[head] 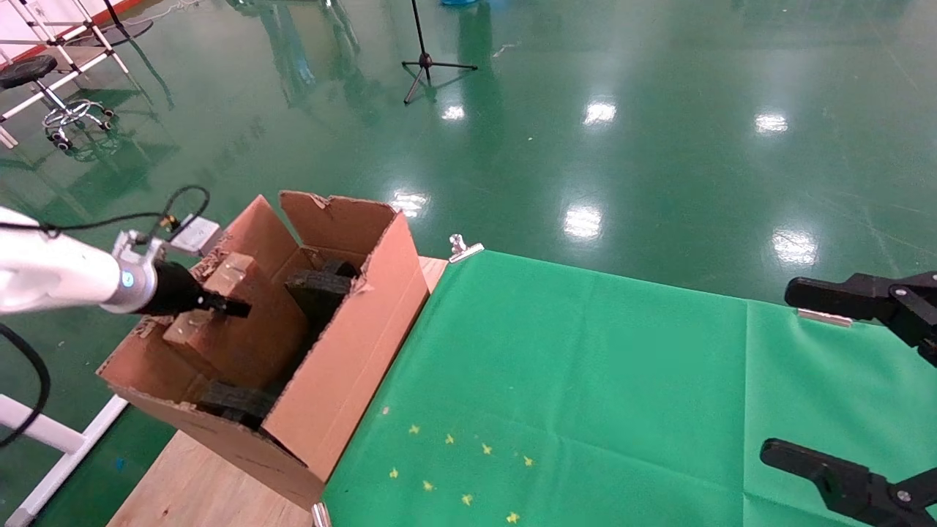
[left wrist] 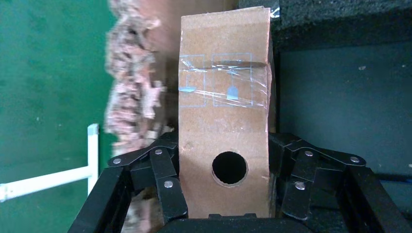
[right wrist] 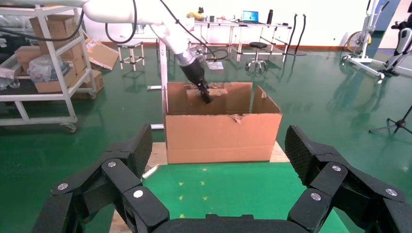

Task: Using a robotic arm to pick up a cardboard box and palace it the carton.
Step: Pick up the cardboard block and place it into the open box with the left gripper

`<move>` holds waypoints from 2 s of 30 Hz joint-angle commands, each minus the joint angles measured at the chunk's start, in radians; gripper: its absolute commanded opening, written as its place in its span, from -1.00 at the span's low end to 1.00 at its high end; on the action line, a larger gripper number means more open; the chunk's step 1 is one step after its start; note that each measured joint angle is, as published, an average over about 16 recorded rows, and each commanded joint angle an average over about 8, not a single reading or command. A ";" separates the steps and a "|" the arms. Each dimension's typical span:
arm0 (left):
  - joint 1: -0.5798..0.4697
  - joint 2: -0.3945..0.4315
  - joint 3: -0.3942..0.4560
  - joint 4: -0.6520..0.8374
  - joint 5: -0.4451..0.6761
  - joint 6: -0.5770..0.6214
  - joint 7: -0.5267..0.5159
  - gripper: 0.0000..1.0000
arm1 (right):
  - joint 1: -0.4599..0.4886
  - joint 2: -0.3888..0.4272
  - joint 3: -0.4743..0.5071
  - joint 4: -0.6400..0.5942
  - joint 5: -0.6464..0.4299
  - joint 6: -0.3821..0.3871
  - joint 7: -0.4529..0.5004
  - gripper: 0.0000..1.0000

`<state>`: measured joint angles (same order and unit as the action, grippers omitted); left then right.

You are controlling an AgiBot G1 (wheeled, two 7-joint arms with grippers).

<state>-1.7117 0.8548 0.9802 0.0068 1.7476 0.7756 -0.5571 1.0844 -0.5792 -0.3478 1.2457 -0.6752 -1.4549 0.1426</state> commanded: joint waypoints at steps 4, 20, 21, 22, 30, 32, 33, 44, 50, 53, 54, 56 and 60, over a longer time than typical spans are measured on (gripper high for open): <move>0.049 0.008 -0.010 0.002 -0.014 -0.015 0.002 -1.00 | 0.000 0.000 0.000 0.000 0.000 0.000 0.000 1.00; 0.146 0.059 -0.022 -0.010 -0.031 -0.154 0.005 -0.48 | 0.000 0.000 0.000 0.000 0.000 0.000 0.000 1.00; 0.148 0.060 -0.023 -0.009 -0.033 -0.157 0.004 -0.23 | 0.000 0.000 0.000 0.000 0.000 0.000 0.000 1.00; 0.151 0.060 -0.024 -0.009 -0.034 -0.159 0.004 0.02 | 0.000 0.000 0.000 0.000 0.000 0.000 0.000 1.00; 0.157 0.061 -0.028 -0.010 -0.040 -0.162 0.004 1.00 | 0.000 0.000 0.000 0.000 0.000 0.000 0.000 1.00; 0.156 0.061 -0.027 -0.009 -0.040 -0.162 0.004 1.00 | 0.000 0.000 0.000 0.000 0.000 0.000 0.000 1.00; 0.156 0.061 -0.027 -0.009 -0.040 -0.162 0.004 1.00 | 0.000 0.000 0.000 0.000 0.000 0.000 0.000 1.00; 0.152 0.060 -0.026 -0.008 -0.037 -0.159 0.004 1.00 | 0.000 0.000 0.000 0.000 0.000 0.000 0.000 1.00; 0.141 0.053 -0.031 -0.016 -0.045 -0.157 0.005 1.00 | 0.000 0.000 0.000 0.000 0.000 0.000 0.000 1.00; 0.123 0.034 -0.045 -0.039 -0.065 -0.143 0.015 1.00 | 0.000 0.000 0.000 0.000 0.000 0.000 0.000 1.00; 0.115 0.024 -0.053 -0.052 -0.076 -0.134 0.021 1.00 | 0.000 0.000 0.000 0.000 0.000 0.000 0.000 1.00; 0.099 -0.003 -0.072 -0.084 -0.105 -0.105 0.036 1.00 | 0.000 0.000 0.000 0.000 0.000 0.000 0.000 1.00; 0.068 -0.076 -0.127 -0.172 -0.188 -0.017 0.071 1.00 | 0.000 0.000 0.000 0.000 0.000 0.000 0.000 1.00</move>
<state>-1.6362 0.7719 0.8505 -0.1715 1.5523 0.7688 -0.4925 1.0841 -0.5792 -0.3480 1.2454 -0.6750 -1.4546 0.1425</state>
